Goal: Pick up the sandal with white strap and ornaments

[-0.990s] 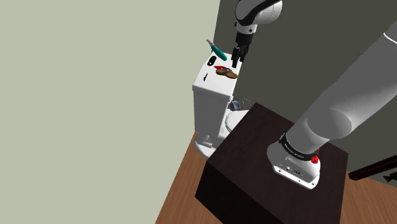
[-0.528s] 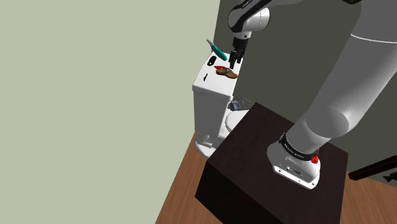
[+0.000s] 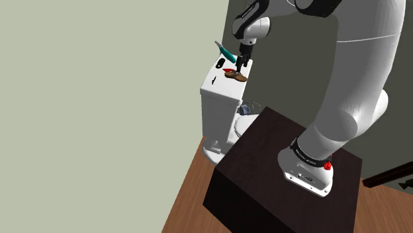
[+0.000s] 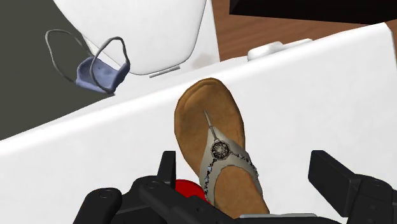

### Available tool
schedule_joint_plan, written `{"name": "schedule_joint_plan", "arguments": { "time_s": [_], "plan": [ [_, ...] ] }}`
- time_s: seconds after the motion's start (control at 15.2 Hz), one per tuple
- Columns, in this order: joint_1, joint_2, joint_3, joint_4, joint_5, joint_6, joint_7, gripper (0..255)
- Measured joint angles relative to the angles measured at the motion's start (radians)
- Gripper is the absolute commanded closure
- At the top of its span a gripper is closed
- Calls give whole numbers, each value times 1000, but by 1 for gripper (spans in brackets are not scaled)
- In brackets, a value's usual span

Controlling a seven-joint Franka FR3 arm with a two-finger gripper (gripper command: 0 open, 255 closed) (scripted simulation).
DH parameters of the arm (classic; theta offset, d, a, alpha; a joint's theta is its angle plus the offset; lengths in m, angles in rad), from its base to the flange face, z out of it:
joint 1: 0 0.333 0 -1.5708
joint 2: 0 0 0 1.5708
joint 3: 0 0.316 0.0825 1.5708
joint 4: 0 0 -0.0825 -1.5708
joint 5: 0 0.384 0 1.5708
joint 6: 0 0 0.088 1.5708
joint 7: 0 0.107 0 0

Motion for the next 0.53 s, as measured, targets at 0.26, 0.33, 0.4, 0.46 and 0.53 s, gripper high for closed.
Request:
{"name": "schedule_joint_plan", "arguments": {
  "time_s": [0.26,0.33,0.4,0.46,0.53],
  "plan": [
    [-13,52,12,16,18,35,-12,0],
    [-15,64,15,17,22,46,-14,0],
    [-16,72,18,14,25,56,-15,0],
    [-17,77,19,11,27,64,-17,0],
    [-18,82,21,12,29,68,-18,255]
  ]
}}
